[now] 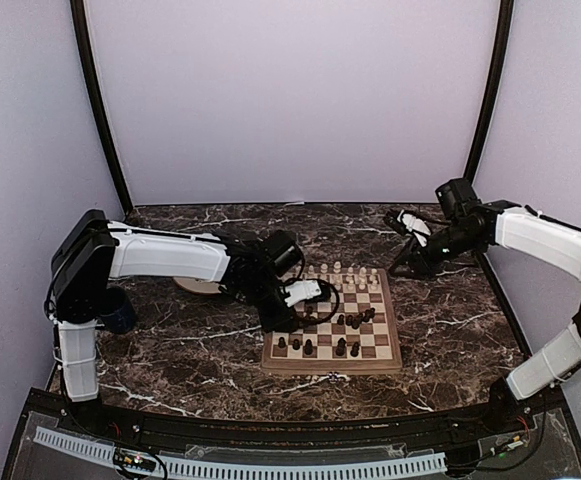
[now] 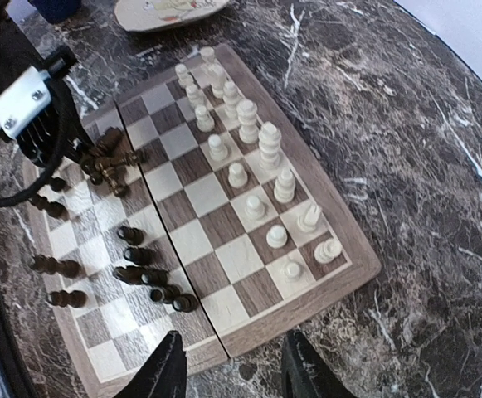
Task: Set up the chess pieces on the board
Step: Pick up the chess pile from the chessboard, then pass from the left arm to the right
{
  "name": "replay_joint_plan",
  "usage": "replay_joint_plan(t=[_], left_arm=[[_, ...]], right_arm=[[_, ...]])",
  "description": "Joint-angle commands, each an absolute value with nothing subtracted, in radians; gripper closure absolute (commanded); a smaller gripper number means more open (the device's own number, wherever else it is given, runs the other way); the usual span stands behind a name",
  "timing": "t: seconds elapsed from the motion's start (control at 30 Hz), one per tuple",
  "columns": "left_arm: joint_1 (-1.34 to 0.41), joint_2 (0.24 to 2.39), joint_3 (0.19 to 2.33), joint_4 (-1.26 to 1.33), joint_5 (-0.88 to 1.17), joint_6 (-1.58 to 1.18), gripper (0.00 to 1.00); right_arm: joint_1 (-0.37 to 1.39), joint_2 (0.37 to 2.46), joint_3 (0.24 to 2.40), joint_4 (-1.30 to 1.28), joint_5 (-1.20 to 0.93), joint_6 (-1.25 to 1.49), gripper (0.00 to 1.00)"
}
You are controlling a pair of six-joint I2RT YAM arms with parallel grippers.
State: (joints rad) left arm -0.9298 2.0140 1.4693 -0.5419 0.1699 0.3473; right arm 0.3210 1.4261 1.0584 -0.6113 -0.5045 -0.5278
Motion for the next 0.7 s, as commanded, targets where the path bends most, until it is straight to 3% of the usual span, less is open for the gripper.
replay_joint_plan(t=[0.0, 0.47, 0.67], left_arm=[[-0.906, 1.899, 1.392, -0.396, 0.260, 0.337, 0.98], [-0.894, 1.832, 1.288, -0.235, 0.306, 0.254, 0.99], [-0.894, 1.839, 1.280, -0.207, 0.307, 0.234, 0.99]], right_arm=[[0.328, 1.506, 1.215, -0.735, -0.677, -0.470, 0.60], [0.377, 1.819, 1.412, -0.827, -0.980, -0.284, 0.64], [0.446, 1.882, 1.442, -0.825, -0.985, -0.251, 0.62]])
